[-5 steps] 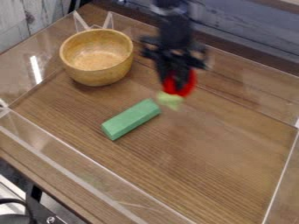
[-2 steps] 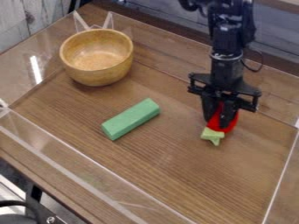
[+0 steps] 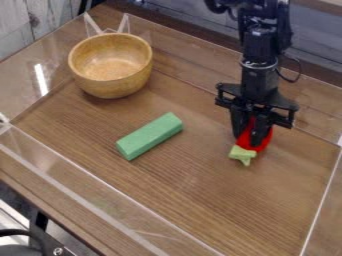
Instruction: Move the red object to the right side of the table
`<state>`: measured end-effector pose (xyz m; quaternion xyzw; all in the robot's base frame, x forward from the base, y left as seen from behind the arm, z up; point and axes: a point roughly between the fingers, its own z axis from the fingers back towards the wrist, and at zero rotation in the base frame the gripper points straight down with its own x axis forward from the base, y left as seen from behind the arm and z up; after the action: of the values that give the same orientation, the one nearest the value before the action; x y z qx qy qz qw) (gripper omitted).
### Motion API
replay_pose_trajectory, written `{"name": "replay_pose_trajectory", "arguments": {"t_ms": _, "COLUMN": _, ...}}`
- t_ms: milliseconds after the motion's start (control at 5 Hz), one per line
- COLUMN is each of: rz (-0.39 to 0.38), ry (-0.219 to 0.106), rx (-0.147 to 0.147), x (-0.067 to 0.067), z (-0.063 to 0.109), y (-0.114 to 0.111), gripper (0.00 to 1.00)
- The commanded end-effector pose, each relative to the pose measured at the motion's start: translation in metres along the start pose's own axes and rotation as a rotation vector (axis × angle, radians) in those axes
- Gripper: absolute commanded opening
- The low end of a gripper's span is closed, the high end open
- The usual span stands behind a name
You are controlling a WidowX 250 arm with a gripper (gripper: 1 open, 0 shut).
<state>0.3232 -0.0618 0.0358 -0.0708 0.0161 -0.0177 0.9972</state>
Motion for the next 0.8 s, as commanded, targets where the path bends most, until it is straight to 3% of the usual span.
{"name": "replay_pose_trajectory", "arguments": {"t_ms": 0, "rz": 0.011, "ry": -0.039, "rx": 0.004, "x": 0.006, "z": 0.006, "y": 0.010, "gripper": 0.00}}
{"name": "replay_pose_trajectory", "arguments": {"t_ms": 600, "rz": 0.027, "ry": -0.039, "rx": 0.013, "x": 0.007, "z": 0.000, "y": 0.024, "gripper": 0.00}}
